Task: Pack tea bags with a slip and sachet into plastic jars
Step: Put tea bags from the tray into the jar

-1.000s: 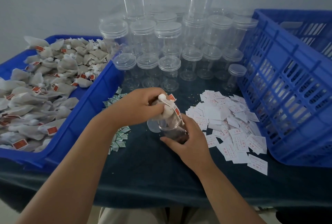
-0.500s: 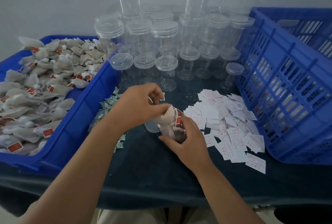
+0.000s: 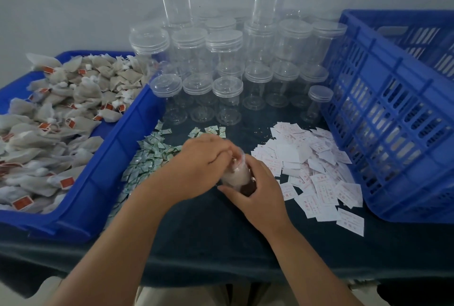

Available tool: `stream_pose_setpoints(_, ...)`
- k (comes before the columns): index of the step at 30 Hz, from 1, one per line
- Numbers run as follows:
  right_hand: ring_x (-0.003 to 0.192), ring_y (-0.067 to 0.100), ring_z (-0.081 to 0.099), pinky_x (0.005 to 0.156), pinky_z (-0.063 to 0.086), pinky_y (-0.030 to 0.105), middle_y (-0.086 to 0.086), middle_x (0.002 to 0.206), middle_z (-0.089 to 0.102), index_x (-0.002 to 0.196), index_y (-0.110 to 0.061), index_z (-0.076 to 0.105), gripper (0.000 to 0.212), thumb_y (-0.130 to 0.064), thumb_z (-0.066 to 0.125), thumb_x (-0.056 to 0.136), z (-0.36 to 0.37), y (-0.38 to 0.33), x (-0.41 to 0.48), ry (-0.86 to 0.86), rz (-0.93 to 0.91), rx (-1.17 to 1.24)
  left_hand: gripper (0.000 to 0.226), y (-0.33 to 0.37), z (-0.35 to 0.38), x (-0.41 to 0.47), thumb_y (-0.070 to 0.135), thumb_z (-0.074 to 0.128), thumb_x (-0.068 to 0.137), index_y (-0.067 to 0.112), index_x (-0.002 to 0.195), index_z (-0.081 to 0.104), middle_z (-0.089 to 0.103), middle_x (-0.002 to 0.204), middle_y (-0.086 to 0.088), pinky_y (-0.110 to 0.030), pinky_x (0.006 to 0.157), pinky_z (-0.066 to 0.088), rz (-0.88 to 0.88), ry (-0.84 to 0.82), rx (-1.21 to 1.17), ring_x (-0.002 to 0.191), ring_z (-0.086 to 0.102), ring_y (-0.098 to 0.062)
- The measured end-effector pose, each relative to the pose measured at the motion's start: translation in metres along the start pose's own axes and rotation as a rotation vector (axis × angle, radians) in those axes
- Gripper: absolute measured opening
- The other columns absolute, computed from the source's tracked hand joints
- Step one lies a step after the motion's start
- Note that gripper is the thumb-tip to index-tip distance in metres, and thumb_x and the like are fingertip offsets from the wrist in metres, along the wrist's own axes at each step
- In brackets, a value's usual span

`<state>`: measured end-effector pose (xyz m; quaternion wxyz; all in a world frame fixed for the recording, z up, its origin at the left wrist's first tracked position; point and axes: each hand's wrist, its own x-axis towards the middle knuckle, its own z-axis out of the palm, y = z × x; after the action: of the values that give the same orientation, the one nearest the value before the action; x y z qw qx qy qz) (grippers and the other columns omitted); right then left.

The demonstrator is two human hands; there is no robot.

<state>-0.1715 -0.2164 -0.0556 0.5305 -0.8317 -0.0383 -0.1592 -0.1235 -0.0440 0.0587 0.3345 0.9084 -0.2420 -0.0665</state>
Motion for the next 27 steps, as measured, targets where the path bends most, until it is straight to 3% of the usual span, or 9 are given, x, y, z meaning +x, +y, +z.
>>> stream_pose_setpoints(5, 0.118, 0.004, 0.064, 0.091, 0.045, 0.009, -0.025, 0.124, 0.066, 0.134, -0.045, 0.059, 0.063, -0.055, 0.087, 0.078, -0.002, -0.003, -0.002, -0.039, -0.021, 0.021, 0.042, 0.003, 0.010, -0.003, 0.049, 0.031, 0.101, 0.050, 0.074, 0.062, 0.062, 0.098, 0.009, -0.038, 0.105, 0.039, -0.032, -0.204, -0.013, 0.107, 0.054, -0.007)
stream_pose_setpoints(8, 0.118, 0.007, 0.065, 0.092, 0.053, 0.019, -0.023, 0.126, 0.066, 0.135, -0.039, 0.060, 0.064, -0.054, 0.087, 0.079, -0.001, -0.002, -0.001, -0.019, -0.022, 0.020, 0.049, -0.006, 0.005, -0.004, 0.059, 0.039, 0.105, 0.039, 0.083, 0.078, 0.074, 0.103, 0.019, -0.025, 0.094, 0.046, -0.055, 0.036, -0.214, 0.106, 0.064, 0.003)
stream_pose_setpoints(10, 0.118, 0.009, 0.066, 0.093, 0.058, 0.032, -0.022, 0.126, 0.067, 0.134, -0.035, 0.061, 0.066, -0.057, 0.086, 0.077, 0.000, 0.001, -0.001, 0.000, -0.012, 0.015, 0.047, -0.017, -0.005, -0.004, 0.063, 0.046, 0.102, 0.040, 0.081, 0.081, 0.076, 0.094, 0.024, -0.018, 0.081, 0.052, -0.088, 0.284, -0.291, 0.091, 0.069, 0.001)
stream_pose_setpoints(13, 0.117, 0.007, 0.066, 0.094, 0.059, 0.039, -0.025, 0.125, 0.067, 0.131, -0.035, 0.061, 0.066, -0.059, 0.086, 0.075, 0.000, 0.003, -0.001, 0.006, 0.000, 0.017, 0.023, -0.048, -0.023, -0.002, 0.059, 0.066, 0.094, 0.042, 0.086, 0.079, 0.074, 0.078, 0.015, -0.020, 0.063, 0.050, -0.248, 0.443, -0.141, 0.074, 0.068, -0.005)
stream_pose_setpoints(15, 0.115, 0.008, 0.067, 0.094, 0.060, 0.042, -0.026, 0.124, 0.068, 0.128, -0.041, 0.061, 0.061, -0.059, 0.086, 0.075, 0.000, 0.002, 0.000, 0.012, 0.014, 0.028, 0.015, -0.072, -0.030, -0.002, 0.050, 0.073, 0.092, 0.041, 0.104, 0.073, 0.073, 0.086, 0.021, -0.026, 0.073, 0.052, -0.375, 0.265, 0.078, 0.082, 0.068, 0.001)
stream_pose_setpoints(18, 0.112, 0.006, 0.069, 0.093, 0.061, 0.042, -0.031, 0.122, 0.068, 0.120, -0.059, 0.058, 0.054, -0.060, 0.085, 0.074, -0.002, 0.000, 0.001, 0.038, 0.033, 0.043, 0.042, -0.099, -0.015, -0.002, 0.047, 0.075, 0.092, 0.029, 0.129, 0.067, 0.069, 0.121, 0.007, -0.038, 0.093, 0.055, -0.508, 0.002, 0.399, 0.110, 0.067, -0.017)
stream_pose_setpoints(20, 0.111, 0.003, 0.070, 0.093, 0.062, 0.040, -0.033, 0.121, 0.068, 0.118, -0.064, 0.058, 0.053, -0.060, 0.085, 0.073, -0.002, 0.000, 0.002, 0.047, 0.046, 0.059, 0.035, -0.110, -0.001, -0.004, 0.044, 0.075, 0.092, 0.024, 0.121, 0.073, 0.069, 0.119, 0.000, -0.038, 0.091, 0.055, -0.490, 0.080, 0.430, 0.110, 0.066, -0.023)
stream_pose_setpoints(23, 0.110, 0.006, 0.071, 0.093, 0.062, 0.041, -0.024, 0.121, 0.072, 0.125, -0.044, 0.064, 0.058, -0.058, 0.086, 0.073, -0.001, 0.000, 0.002, 0.039, 0.071, 0.086, 0.012, -0.120, 0.008, -0.008, 0.032, 0.071, 0.096, 0.027, 0.105, 0.077, 0.074, 0.100, 0.003, -0.035, 0.081, 0.055, -0.442, 0.247, 0.360, 0.097, 0.068, -0.021)
stream_pose_setpoints(27, 0.112, 0.008, 0.071, 0.094, 0.062, 0.040, -0.020, 0.122, 0.073, 0.127, -0.036, 0.066, 0.060, -0.057, 0.086, 0.073, 0.000, 0.000, 0.003, 0.031, 0.080, 0.103, 0.012, -0.123, 0.009, -0.011, 0.026, 0.066, 0.100, 0.030, 0.104, 0.076, 0.074, 0.097, 0.008, -0.034, 0.075, 0.055, -0.363, 0.437, 0.327, 0.089, 0.068, -0.015)
